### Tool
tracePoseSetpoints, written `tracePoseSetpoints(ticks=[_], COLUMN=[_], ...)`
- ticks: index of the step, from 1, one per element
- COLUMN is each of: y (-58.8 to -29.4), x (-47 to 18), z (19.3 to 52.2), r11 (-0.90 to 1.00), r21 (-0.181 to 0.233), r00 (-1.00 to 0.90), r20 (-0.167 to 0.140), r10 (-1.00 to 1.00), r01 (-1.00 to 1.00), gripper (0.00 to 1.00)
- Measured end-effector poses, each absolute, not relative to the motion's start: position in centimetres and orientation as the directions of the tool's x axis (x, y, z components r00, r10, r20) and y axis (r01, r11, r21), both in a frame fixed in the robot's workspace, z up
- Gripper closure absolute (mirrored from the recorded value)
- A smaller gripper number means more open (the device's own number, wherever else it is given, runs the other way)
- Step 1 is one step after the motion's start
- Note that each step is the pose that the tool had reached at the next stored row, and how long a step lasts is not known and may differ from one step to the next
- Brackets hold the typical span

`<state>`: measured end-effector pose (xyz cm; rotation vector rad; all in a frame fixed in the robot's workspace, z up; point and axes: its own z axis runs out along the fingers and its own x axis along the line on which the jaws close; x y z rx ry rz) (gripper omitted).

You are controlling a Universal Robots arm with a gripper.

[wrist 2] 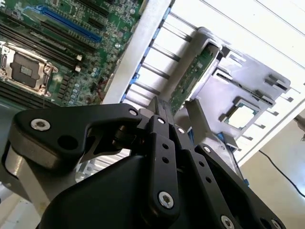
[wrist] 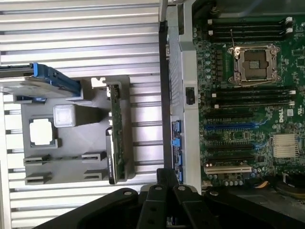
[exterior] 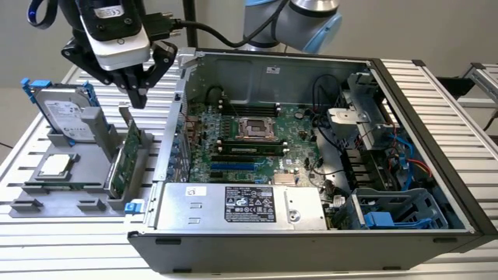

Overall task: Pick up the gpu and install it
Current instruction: 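Reach for the gpu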

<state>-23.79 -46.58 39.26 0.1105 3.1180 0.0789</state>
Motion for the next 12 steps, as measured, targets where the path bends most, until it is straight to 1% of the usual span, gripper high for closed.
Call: tracePoseSetpoints(ticks=[12], y=[-47.1], x=[-26.5], z=[39.3], r11=[0.996], r21=[0.052], r00=[-0.997], r20=[-0.019], r10=[0.071], r01=[0.07], gripper=[1.0])
